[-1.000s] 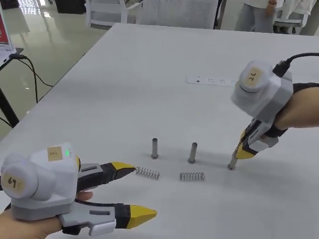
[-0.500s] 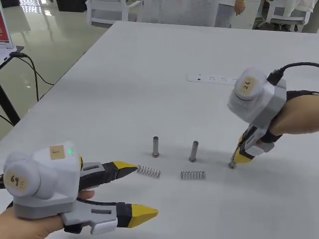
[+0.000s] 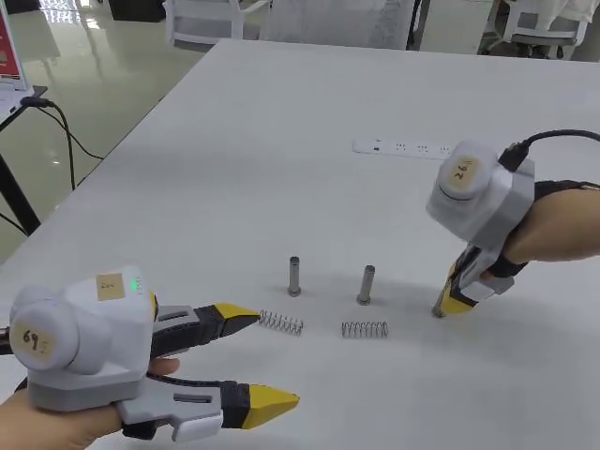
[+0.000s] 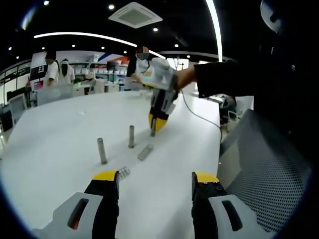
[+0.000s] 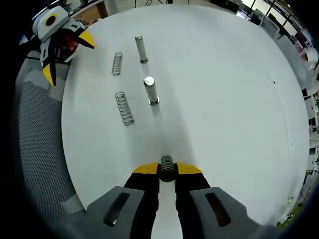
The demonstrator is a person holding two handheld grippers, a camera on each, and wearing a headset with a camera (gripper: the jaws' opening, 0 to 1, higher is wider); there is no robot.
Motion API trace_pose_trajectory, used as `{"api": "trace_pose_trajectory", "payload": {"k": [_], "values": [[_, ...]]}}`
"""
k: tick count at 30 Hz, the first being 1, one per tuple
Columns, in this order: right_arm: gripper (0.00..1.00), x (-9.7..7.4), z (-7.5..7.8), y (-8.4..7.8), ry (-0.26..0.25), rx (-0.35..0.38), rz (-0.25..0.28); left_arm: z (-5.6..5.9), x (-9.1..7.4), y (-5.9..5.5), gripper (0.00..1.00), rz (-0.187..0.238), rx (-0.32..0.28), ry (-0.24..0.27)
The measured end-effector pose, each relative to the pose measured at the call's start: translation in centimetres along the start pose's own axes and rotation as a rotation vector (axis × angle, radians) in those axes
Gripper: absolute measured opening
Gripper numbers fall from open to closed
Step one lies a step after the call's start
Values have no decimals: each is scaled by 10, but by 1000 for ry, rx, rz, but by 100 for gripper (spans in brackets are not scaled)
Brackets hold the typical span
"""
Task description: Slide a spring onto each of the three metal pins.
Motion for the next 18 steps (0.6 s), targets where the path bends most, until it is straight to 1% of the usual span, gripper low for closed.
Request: {"api": "trace_pose_trajectory", "payload": {"k": [4, 14, 18], "values": [[8, 1, -1, 0, 2, -2, 2, 0, 0, 1, 53, 1, 0, 0], [9, 3, 1, 1, -1, -2, 14, -2, 0, 1, 53, 1, 1, -2], [11, 4, 3, 0, -4, -9, 16, -2, 1, 1, 53, 1, 0, -3]]}}
Point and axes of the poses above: the centre of the closed fingertips' face, and the gripper's own axes: x roughly forward along the fingers, z roughly to its right, y roughly out of its top, the point moved 9 cm from there along -x, roughly backward along the fingers, and after that the axes turned 13 degrees about -y, right-handed, at the moved point
